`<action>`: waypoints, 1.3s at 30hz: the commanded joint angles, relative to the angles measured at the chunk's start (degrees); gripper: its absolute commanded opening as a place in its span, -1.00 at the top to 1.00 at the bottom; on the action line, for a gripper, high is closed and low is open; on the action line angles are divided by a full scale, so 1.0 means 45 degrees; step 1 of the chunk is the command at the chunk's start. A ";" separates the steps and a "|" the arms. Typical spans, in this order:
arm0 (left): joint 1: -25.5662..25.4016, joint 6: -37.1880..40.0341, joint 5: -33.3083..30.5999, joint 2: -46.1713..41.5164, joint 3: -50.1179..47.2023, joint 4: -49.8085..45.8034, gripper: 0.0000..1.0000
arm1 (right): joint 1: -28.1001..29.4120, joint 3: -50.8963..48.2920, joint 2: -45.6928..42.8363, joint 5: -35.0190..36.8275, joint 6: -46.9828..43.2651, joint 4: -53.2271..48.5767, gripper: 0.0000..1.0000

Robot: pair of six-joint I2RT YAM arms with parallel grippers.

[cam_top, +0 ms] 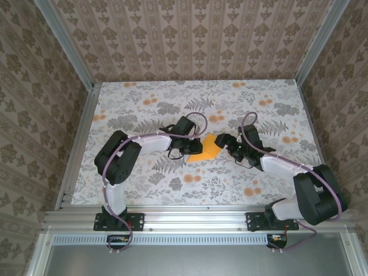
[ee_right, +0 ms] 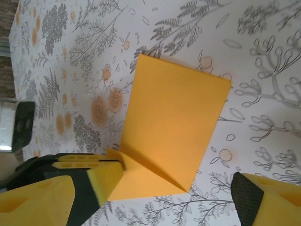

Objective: Fold a paper plane with a square sheet of paper (pick it up from the middle)
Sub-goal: Fourth fold the wing at the center of the table.

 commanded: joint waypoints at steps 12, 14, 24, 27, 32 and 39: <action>0.0161 -0.0127 -0.0877 0.0621 0.0516 -0.1369 0.85 | 0.0688 -0.0191 0.2395 -0.1818 0.2548 0.2145 -0.52; 0.0179 -0.0146 -0.0881 0.0664 0.0535 -0.1447 0.85 | 0.0734 -0.0174 0.2516 -0.1848 0.2705 0.2242 -0.51; 0.0498 -0.0815 0.0046 0.0820 0.0344 -0.1047 0.82 | 0.0929 0.0099 0.3271 -0.2085 0.3511 0.2328 -0.41; 0.0581 -0.1024 0.0338 0.0869 0.0303 -0.0995 0.81 | 0.1011 0.0117 0.3257 -0.2192 0.3827 0.2399 -0.39; 0.0649 -0.1244 0.0603 0.0887 0.0236 -0.1044 0.80 | 0.1188 0.0119 0.2670 -0.1883 0.4113 0.1907 -0.34; 0.0678 -0.1305 0.0702 0.0887 0.0217 -0.1054 0.80 | 0.1624 0.0720 0.1914 -0.0883 0.3918 -0.0253 -0.31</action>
